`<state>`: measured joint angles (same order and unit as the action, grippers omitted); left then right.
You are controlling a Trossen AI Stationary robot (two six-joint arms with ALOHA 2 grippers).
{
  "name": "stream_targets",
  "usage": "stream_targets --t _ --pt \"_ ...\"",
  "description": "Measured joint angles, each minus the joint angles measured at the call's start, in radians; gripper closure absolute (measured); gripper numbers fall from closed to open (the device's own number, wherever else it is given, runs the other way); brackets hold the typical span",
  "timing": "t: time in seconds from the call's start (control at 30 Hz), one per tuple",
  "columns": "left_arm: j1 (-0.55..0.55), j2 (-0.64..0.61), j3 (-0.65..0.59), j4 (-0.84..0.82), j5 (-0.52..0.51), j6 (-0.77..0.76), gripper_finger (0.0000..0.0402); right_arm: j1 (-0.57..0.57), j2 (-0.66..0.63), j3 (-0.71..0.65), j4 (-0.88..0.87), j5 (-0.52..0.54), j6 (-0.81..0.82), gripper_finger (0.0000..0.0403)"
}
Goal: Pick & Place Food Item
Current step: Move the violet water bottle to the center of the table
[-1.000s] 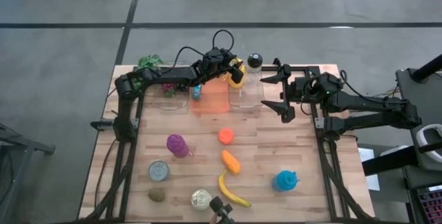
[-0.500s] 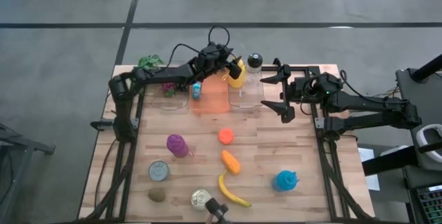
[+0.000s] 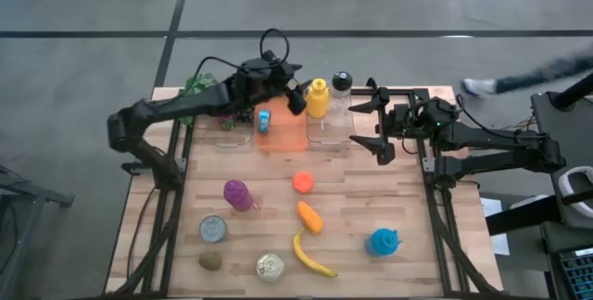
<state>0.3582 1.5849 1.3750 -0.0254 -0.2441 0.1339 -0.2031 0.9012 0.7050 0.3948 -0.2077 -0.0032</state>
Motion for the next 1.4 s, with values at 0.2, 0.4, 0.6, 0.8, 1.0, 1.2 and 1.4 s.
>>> stream_targets --t 0.2,0.4,0.6,0.8,1.0,1.2,1.4 --pt "-0.117 -0.083 -0.001 -0.095 -0.002 0.020 0.0152 0.000 0.000 0.000 -0.018 0.000 0.000 0.0044" --pt "-0.276 -0.124 -0.001 -0.163 -0.107 -0.011 0.0151 0.000 0.000 0.000 -0.067 0.000 0.000 0.0044" --pt "-0.437 -0.146 -0.001 -0.187 -0.217 -0.029 0.0150 0.000 -0.001 0.000 -0.129 -0.002 0.003 0.0044" --pt "-0.554 -0.150 -0.001 -0.243 -0.274 -0.195 0.0158 0.000 -0.003 0.000 -0.167 -0.007 0.000 0.0044" --pt "-0.648 -0.150 0.000 -0.325 -0.307 -0.366 0.0164 0.000 -0.003 0.000 -0.175 -0.012 -0.002 0.0044" --pt "-0.716 -0.168 0.001 -0.431 -0.306 -0.585 0.0168 0.000 -0.003 0.000 -0.182 -0.013 -0.005 0.0044" --pt "-0.767 -0.208 0.001 -0.555 -0.239 -0.805 0.0165 0.000 -0.004 0.000 -0.182 -0.013 -0.003 0.0044"
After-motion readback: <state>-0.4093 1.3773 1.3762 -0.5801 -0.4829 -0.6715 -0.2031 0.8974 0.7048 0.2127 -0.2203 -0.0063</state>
